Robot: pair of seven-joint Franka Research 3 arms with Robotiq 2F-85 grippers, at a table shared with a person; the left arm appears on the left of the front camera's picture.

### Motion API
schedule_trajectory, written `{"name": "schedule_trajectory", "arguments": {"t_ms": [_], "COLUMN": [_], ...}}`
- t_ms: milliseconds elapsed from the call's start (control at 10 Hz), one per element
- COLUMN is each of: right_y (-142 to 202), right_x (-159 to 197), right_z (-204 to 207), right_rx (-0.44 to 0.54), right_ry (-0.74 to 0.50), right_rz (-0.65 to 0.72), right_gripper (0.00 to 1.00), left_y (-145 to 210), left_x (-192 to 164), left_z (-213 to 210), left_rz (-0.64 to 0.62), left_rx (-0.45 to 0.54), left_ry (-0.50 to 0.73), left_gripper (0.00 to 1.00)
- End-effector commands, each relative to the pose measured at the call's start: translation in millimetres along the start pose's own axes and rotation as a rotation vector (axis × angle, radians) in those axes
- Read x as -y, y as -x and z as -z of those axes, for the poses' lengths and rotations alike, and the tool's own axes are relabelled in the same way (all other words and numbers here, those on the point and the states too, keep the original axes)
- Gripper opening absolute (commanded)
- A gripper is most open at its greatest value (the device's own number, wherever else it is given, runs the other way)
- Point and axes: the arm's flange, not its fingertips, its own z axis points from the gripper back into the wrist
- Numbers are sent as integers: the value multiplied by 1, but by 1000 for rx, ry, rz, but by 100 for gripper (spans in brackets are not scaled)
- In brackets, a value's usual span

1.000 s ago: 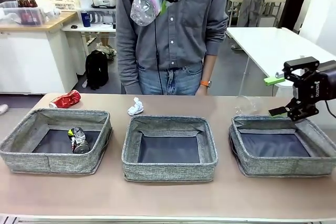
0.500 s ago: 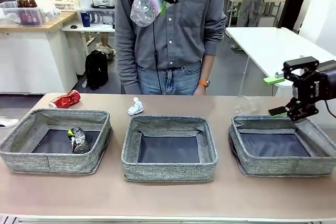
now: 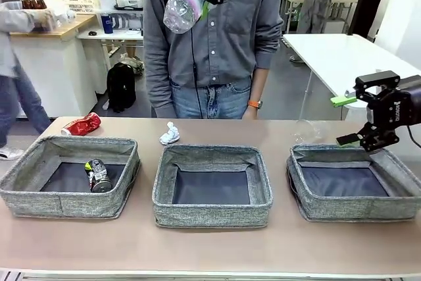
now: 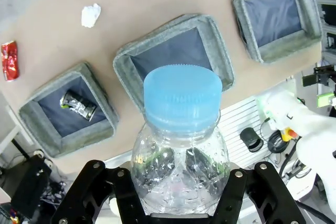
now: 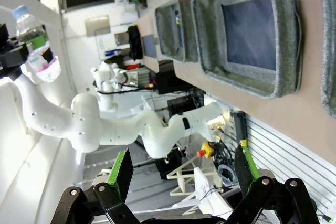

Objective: Sort the waste into the appropriate baskets.
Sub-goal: Place the picked waste into the Fabric basket indicated by the person.

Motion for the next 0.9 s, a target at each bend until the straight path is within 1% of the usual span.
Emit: {"name": "schedule_trajectory", "arguments": {"t_ms": [0,800], "right_y": [1,1], "right_x": [-5,-5], "right_z": [-1,-1], "right_rx": [0,0], "right_ry": [-13,-13], "right_rz": [16,16], "right_gripper": [100,100], "left_y": [5,5], "left_x": [-1,-1], "left_z": [1,1], "left_rz": [8,8], "left_rx": [2,2], "left_ry": [-10,-10], "left_gripper": [15,15]}}
